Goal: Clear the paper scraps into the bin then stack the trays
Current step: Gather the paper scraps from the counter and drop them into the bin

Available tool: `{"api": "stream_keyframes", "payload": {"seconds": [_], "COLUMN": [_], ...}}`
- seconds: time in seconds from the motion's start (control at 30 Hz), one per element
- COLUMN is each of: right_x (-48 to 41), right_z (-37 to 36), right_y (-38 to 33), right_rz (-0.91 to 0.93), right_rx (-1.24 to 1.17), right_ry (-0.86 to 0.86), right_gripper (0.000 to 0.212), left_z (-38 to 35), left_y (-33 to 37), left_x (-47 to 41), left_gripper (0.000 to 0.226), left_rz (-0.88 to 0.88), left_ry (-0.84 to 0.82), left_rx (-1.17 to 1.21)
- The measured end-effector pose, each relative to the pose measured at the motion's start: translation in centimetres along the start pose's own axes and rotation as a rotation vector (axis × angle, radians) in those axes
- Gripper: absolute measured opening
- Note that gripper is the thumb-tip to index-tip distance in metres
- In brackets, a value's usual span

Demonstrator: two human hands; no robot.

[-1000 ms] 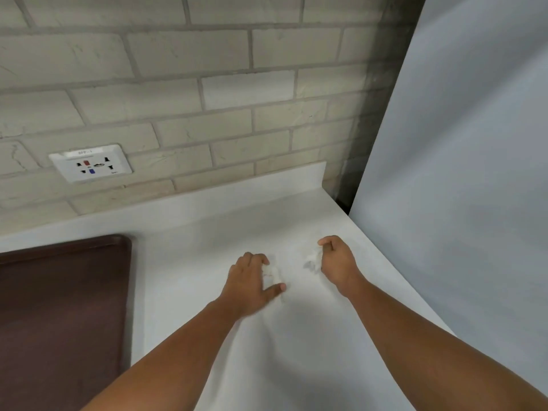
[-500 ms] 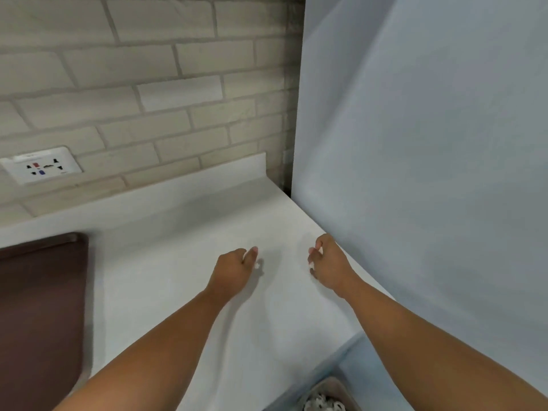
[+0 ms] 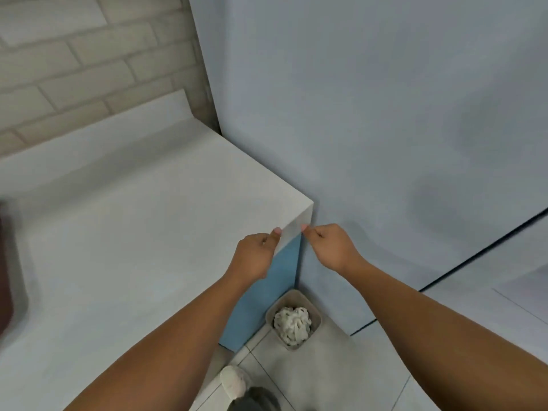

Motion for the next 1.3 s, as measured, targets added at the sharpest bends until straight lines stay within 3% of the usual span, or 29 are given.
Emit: {"api": "stream_keyframes", "payload": {"seconds": [0.5, 0.67, 0.8, 0.9, 1.07, 1.3], "right_x": [5.3, 4.3, 3.9, 4.3, 5.0, 4.1], "right_z": [-10.9, -15.4, -19.6, -22.3, -25.0, -27.7], "right_y": [22.5, 29.4, 34.9, 38.5, 43.9, 48.6], "right_rz": [-0.397, -0.494, -0.606, -0.639, -0.614, -0.594], "right_rx": [0.180, 0.099, -0.166, -0.220, -0.095, -0.085], "right_ry": [-0.053, -0.051, -0.024, -0.041, -0.121, 0.004], "right_gripper": [0.057, 0.055, 0.030, 0.032, 0.039, 0.023], "left_z": [-16.4, -20.9, -24.8, -27.7, -30.8, -34.4], "left_y": [-18.1, -24.9, -30.5, -33.0, -37.0, -40.0], "left_x": [-5.8, -10.4, -14.4, -17.2, -22.0, -27.6], "left_gripper": [0.051, 0.048, 0.033, 0.031, 0.032, 0.042], "left_rz": [0.258, 0.359, 0.532, 0.460, 0.362, 0.402], "left_ry": [-0.243, -0.286, -0.362, -0.436, -0.321, -0.233], "left_rx": [-0.204, -0.253, -0.304, -0.388, -0.452, -0.351]}}
Point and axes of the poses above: each hand's wrist, its own x-axis away from the middle knuckle, its own z-axis out of the back of the hand, y = z × x, the point moved 2 cm from there along -x, towards the middle knuckle, and after that the axes turned 7 degrees about z, right-handed, at the moved point
